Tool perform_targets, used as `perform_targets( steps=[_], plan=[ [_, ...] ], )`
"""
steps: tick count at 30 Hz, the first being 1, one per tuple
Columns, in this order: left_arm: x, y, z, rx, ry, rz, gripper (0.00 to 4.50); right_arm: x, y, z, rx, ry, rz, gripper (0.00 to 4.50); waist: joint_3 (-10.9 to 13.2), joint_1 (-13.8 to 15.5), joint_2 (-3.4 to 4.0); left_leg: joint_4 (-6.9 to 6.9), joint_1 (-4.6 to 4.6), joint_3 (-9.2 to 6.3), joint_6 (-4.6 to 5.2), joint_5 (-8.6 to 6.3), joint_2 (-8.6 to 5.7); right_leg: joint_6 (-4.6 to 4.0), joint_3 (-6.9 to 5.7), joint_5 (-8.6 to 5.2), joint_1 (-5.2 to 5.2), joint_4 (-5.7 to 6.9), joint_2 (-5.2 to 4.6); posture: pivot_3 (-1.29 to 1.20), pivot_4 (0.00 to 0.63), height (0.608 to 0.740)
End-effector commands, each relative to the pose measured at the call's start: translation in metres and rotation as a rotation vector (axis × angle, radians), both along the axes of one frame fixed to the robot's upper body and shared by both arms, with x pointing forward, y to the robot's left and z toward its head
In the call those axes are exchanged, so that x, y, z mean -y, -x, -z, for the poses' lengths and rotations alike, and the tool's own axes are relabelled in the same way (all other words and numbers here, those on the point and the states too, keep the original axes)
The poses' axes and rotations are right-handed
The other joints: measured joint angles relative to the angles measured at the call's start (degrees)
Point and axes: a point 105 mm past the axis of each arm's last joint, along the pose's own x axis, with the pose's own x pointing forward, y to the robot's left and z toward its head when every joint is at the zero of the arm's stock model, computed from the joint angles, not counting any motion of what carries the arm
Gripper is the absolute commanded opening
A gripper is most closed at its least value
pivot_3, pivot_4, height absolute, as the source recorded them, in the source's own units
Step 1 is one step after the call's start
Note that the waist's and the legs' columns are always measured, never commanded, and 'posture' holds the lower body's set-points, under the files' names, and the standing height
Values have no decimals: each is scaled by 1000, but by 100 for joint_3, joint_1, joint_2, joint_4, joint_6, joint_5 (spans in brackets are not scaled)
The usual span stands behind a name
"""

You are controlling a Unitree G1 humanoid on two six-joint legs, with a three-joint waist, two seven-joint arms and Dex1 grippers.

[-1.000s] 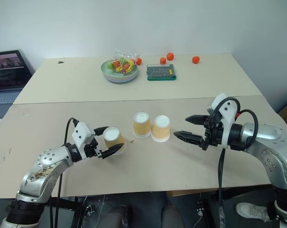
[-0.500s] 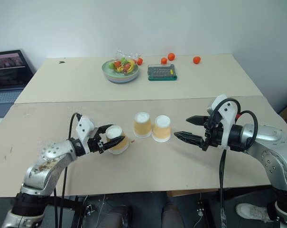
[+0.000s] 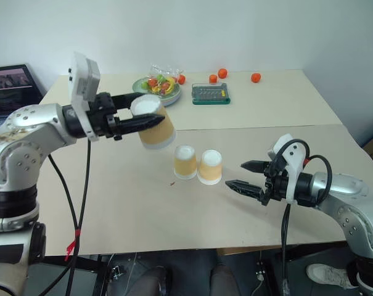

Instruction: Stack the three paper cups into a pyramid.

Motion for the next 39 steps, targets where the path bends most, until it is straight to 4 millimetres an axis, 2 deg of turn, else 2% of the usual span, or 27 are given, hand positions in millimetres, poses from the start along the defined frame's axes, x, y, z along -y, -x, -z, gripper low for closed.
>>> perform_targets(
  steps=[1,5,12,17,20,26,39],
  plan=[
    [6,-10,9,11,-31,33,2590,-3,7,-14,81,-18,-2,4276,1,-22,-2,0,0,4,0,0,1,0,5,0,-3,2,0,0,150,740],
    [18,-17,11,-2,-17,74,2590,-1,10,-15,94,-21,21,4276,2,2,-3,0,-2,5,0,0,1,0,6,0,-5,1,1,0,150,740],
    [40,-18,14,5,-42,176,2590,2,10,-15,111,-28,60,4276,2,6,-3,0,-2,5,0,0,1,1,6,0,-2,-2,1,0,150,740],
    [56,-26,6,30,-48,237,2590,3,9,-15,126,-31,83,4276,2,5,-4,1,-2,6,0,0,0,1,7,1,-2,1,1,0,150,740],
    [67,-30,14,70,-95,276,2590,2,11,-14,133,-38,95,4276,2,-2,-4,1,-1,7,0,0,0,2,9,1,0,-4,1,0,150,740],
    [73,-38,17,75,-120,315,2590,4,13,-12,138,-42,130,4276,3,-8,-5,1,-4,8,1,0,-1,2,9,1,-4,-2,1,0,150,740],
    [81,-42,24,66,-121,346,2590,5,16,-11,142,-41,157,4276,3,-4,-6,3,-3,8,1,0,-1,5,9,2,-1,0,1,0,150,740]
  ],
)
